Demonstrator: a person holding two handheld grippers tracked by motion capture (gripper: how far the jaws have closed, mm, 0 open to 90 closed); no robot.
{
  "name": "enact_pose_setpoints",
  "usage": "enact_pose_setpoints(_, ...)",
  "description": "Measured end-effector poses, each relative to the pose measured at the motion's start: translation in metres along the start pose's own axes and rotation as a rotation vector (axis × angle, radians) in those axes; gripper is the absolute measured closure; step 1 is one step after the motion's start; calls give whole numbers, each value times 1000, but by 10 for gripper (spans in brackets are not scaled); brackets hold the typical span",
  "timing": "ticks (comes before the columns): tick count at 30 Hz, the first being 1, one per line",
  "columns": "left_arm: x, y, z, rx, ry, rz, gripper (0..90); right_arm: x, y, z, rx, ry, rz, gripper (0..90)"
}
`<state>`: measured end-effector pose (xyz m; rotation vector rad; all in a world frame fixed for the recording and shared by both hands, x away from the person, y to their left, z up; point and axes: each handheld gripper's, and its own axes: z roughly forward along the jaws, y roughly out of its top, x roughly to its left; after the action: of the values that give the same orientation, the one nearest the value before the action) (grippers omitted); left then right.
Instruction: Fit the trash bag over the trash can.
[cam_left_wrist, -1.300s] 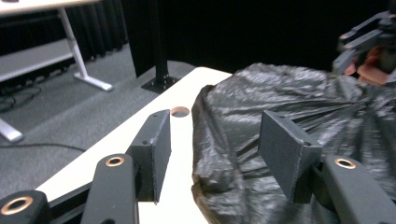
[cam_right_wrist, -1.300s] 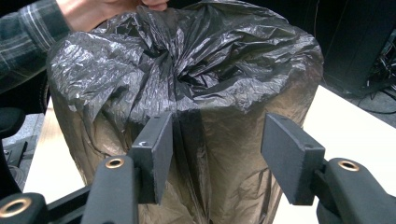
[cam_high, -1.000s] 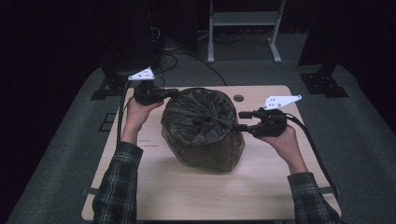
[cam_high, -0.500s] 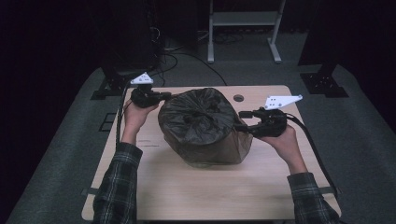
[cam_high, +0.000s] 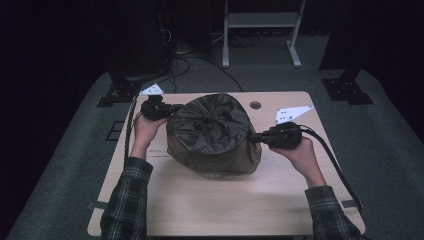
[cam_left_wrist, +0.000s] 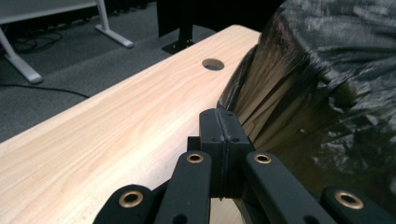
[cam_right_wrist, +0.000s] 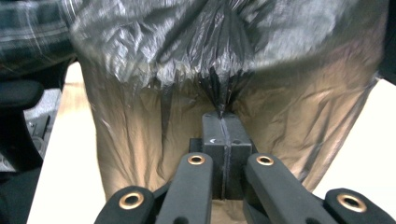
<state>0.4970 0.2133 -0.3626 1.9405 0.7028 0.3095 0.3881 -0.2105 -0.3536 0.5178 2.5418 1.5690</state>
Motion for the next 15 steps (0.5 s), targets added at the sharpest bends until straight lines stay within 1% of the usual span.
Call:
enact_pose_setpoints(1, 1, -1, 1, 5, 3, -4, 899, 0, -2, 1, 11, -5, 3, 900)
enact_pose_setpoints(2, 2, -2, 1, 3, 1, -9, 899, -1, -4, 1, 10, -7, 8, 900)
enact_pose_setpoints(3, 3, -5, 1, 7, 9, -15, 899, -2, -9, 0, 21, -7, 14, 900)
enact_pose_setpoints(5, 4, -6, 1, 15, 13, -15, 900, -3, -15, -1, 38, -7, 21, 900)
enact_pose_setpoints(6, 5, -8, 2, 29, 23, -15, 900, -3, -15, -1, 38, -7, 21, 900)
enact_pose_setpoints(7, 7, -13, 3, 51, 36, -18, 900, -4, -18, -1, 55, -15, 18, 900)
enact_pose_setpoints(8, 8, -15, 3, 52, 33, -25, 900, -4, -22, -1, 74, -21, 24, 900)
enact_pose_setpoints(10, 12, -23, 5, 51, 26, -51, 900, -6, -28, -2, 87, -25, 28, 900)
enact_pose_setpoints(11, 13, -26, 6, 59, 34, -53, 900, -7, -32, -2, 99, -24, 37, 900)
enact_pose_setpoints(12, 14, -31, 8, 77, 45, -56, 900, -7, -35, -1, 113, -32, 39, 900)
enact_pose_setpoints(13, 14, -33, 10, 91, 50, -55, 899, -10, -40, 0, 144, -30, 51, 900)
enact_pose_setpoints(15, 15, -38, 12, 101, 53, -60, 899, -11, -45, 3, 178, -39, 49, 900)
